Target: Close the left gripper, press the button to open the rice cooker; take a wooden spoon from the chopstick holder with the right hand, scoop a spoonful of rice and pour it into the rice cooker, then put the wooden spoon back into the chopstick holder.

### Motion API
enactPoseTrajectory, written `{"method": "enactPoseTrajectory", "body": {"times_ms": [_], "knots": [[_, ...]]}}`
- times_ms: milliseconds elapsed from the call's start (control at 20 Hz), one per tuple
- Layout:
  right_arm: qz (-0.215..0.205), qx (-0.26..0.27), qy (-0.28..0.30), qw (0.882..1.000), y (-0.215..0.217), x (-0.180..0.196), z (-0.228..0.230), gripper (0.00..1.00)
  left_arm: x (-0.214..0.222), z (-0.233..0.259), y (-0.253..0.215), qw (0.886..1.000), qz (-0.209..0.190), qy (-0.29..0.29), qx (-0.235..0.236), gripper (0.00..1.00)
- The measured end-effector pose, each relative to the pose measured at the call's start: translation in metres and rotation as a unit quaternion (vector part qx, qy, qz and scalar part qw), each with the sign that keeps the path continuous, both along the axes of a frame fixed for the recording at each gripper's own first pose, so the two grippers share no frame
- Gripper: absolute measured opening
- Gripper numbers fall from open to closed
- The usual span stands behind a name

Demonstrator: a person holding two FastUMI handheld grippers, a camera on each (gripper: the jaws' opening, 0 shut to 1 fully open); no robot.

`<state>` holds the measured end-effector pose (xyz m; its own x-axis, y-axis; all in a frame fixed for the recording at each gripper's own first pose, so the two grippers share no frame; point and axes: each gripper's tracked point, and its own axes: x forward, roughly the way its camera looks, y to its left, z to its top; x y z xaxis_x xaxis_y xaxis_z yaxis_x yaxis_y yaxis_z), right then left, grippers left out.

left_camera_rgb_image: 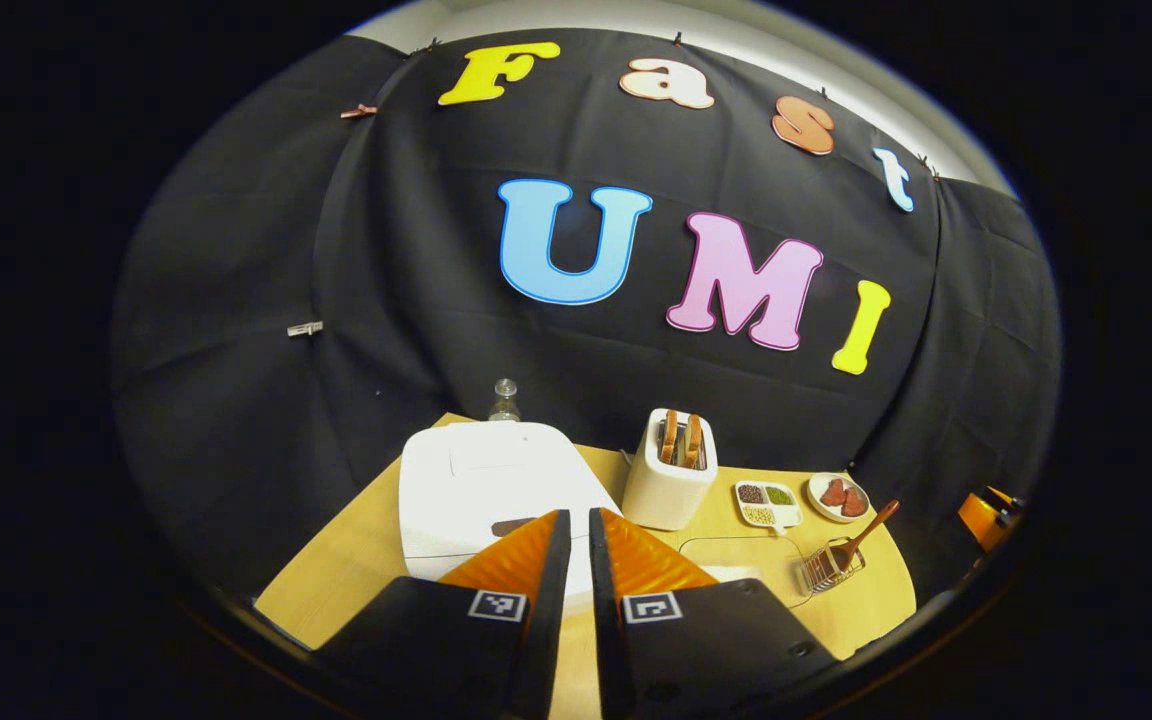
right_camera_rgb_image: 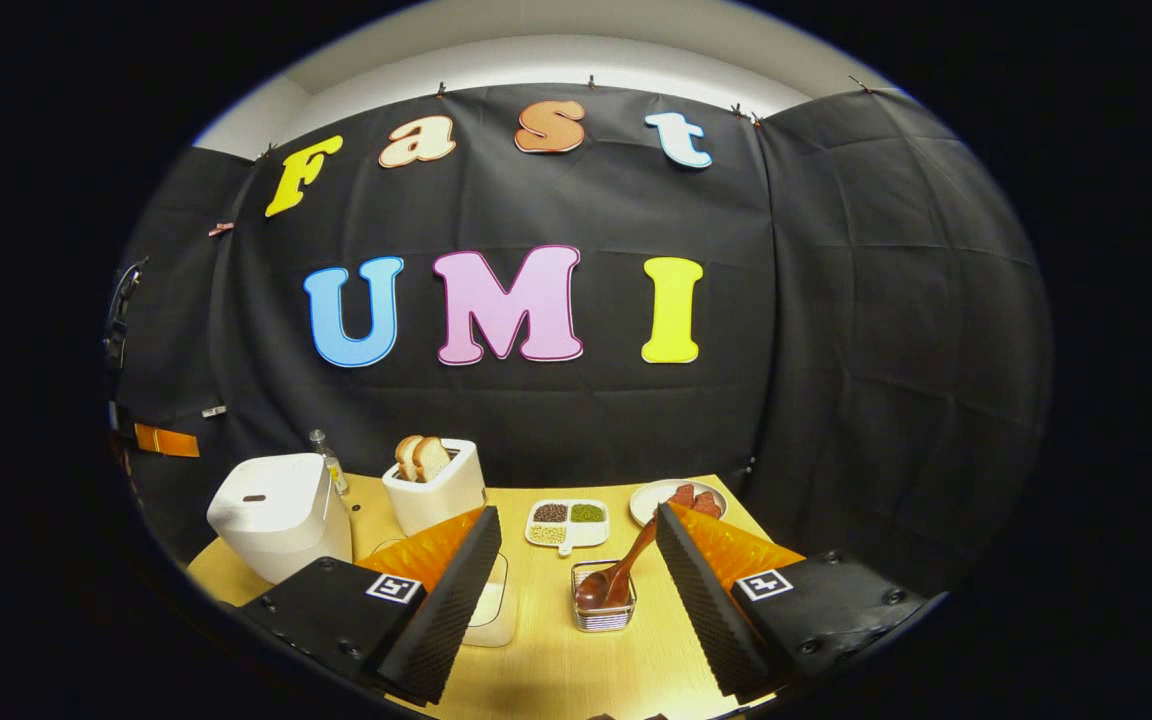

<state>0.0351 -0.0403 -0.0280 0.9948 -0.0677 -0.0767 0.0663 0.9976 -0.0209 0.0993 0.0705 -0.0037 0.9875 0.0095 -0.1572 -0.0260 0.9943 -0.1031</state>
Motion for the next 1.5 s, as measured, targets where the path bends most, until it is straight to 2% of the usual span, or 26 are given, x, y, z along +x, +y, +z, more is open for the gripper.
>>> {"method": "enactPoseTrajectory", "body": {"times_ms": [150, 450, 550, 600, 700, 1050, 1100, 1150, 1500], "knots": [[-0.008, -0.004, 0.005, 1.000, -0.008, 0.002, -0.003, 0.98, 0.022, -0.008, 0.016, 1.000, 0.014, 0.010, 0.007, 0.09], [-0.029, -0.001, 0.022, 0.999, -0.027, -0.005, -0.013, 0.98, 0.072, -0.031, 0.030, 0.999, 0.011, 0.027, -0.015, 0.06], [-0.035, 0.001, 0.023, 0.999, -0.030, -0.006, -0.014, 0.98, 0.088, -0.046, 0.038, 0.999, 0.017, 0.046, -0.018, 0.09], [-0.037, 0.000, 0.024, 0.999, -0.031, -0.007, -0.015, 0.98, 0.093, -0.053, 0.039, 0.998, 0.018, 0.055, -0.025, 0.06], [-0.040, -0.004, 0.025, 0.999, -0.033, -0.009, -0.015, 0.98, 0.102, -0.066, 0.043, 0.997, 0.023, 0.072, -0.029, 0.06], [-0.047, -0.003, 0.035, 0.998, -0.035, -0.012, -0.022, 0.98, 0.112, -0.093, 0.052, 0.994, 0.030, 0.101, -0.026, 0.06], [-0.047, -0.002, 0.037, 0.998, -0.035, -0.012, -0.023, 0.98, 0.111, -0.095, 0.053, 0.994, 0.031, 0.103, -0.029, 0.10], [-0.046, -0.002, 0.037, 0.998, -0.034, -0.012, -0.024, 0.98, 0.110, -0.095, 0.052, 0.994, 0.033, 0.104, -0.028, 0.06], [-0.031, 0.005, 0.046, 0.998, -0.024, -0.011, -0.032, 0.98, 0.111, -0.097, 0.050, 0.993, 0.048, 0.105, 0.010, 0.07]]}}
